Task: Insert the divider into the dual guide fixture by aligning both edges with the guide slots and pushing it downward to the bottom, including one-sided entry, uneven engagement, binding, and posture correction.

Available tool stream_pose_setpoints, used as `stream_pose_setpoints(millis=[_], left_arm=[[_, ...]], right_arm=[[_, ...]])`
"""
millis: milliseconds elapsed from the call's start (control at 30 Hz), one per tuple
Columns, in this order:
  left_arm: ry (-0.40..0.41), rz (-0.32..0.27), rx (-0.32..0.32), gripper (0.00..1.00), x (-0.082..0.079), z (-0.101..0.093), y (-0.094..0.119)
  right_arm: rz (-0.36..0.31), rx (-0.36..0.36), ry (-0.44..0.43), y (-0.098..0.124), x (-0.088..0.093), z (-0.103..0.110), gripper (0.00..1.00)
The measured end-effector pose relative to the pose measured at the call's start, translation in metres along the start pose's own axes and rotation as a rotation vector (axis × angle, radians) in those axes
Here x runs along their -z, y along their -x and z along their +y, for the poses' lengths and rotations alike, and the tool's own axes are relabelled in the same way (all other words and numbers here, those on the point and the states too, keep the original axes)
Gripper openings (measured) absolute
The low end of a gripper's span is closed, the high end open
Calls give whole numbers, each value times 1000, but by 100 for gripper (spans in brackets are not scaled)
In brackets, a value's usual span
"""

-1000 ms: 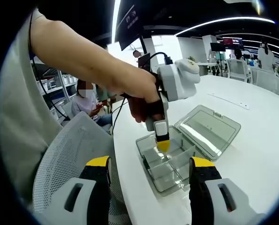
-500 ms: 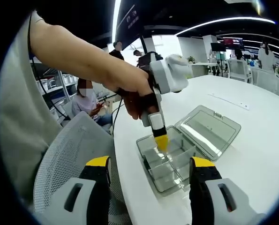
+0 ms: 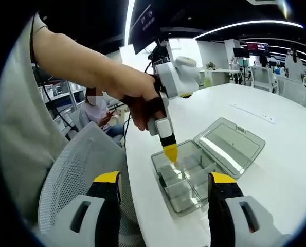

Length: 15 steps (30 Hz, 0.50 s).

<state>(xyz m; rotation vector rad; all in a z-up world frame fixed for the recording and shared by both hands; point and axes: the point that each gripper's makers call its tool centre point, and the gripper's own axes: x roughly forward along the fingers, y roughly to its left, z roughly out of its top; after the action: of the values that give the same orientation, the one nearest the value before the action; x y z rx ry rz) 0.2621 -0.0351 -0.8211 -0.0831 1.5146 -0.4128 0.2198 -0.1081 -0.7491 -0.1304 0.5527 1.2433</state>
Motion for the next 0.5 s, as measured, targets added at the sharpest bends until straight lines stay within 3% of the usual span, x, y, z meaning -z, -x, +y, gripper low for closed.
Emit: stream_pose_setpoints(millis=[500], left_arm=[[-33, -13, -1, 0, -1, -2, -1]], right_arm=[[0, 3, 12, 1, -4, 4, 65]])
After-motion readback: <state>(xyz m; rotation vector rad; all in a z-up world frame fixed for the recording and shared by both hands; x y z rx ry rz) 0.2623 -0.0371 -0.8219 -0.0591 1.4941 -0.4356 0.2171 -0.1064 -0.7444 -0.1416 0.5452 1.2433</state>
